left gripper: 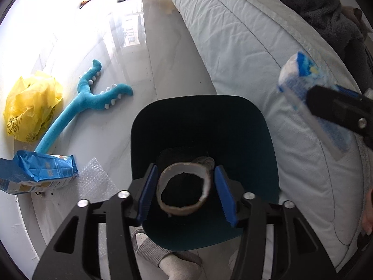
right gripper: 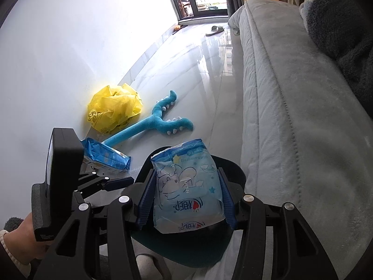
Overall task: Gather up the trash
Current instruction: 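Carry the tape core and tissue pack in both tools over the black bin, then open both tools to drop the tape core and tissue pack into the bin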
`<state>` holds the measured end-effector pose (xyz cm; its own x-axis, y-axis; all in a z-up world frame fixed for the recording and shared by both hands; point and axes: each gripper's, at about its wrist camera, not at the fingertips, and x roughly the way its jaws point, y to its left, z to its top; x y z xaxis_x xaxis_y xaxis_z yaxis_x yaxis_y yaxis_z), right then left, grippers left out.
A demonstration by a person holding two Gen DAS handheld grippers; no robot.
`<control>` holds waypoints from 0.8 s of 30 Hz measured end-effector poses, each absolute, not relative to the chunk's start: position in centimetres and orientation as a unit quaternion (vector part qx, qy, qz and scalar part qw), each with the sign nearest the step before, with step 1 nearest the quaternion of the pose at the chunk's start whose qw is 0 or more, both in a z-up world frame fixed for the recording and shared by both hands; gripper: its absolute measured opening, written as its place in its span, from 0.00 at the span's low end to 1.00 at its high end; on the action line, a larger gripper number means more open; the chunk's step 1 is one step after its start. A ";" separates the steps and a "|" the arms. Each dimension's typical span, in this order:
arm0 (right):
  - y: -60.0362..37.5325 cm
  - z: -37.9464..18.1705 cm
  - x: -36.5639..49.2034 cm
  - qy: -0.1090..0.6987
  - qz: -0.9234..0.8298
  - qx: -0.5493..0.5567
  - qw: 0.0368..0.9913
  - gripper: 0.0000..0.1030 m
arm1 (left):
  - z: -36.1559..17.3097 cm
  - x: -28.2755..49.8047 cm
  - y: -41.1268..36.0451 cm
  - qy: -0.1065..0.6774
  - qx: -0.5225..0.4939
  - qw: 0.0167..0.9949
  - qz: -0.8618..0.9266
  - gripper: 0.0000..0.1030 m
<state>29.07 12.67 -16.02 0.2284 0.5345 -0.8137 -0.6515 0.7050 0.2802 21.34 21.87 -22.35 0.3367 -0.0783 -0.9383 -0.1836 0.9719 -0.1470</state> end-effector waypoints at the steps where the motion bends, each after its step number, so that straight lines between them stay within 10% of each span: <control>1: 12.9 -16.3 29.1 0.496 0.380 -0.058 0.778 0.50 | -22.3 21.2 22.3 0.573 -0.119 0.810 0.033 0.64; 24: 17.0 -24.8 28.6 0.566 0.365 -0.114 0.731 0.50 | -14.6 18.9 26.0 0.427 -0.109 0.893 0.089 0.75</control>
<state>28.60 16.99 -24.76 0.0933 0.4036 -0.9102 -0.6618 0.7081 0.2462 18.87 26.04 -14.65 0.6191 0.0666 -0.7825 -0.2530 0.9602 -0.1184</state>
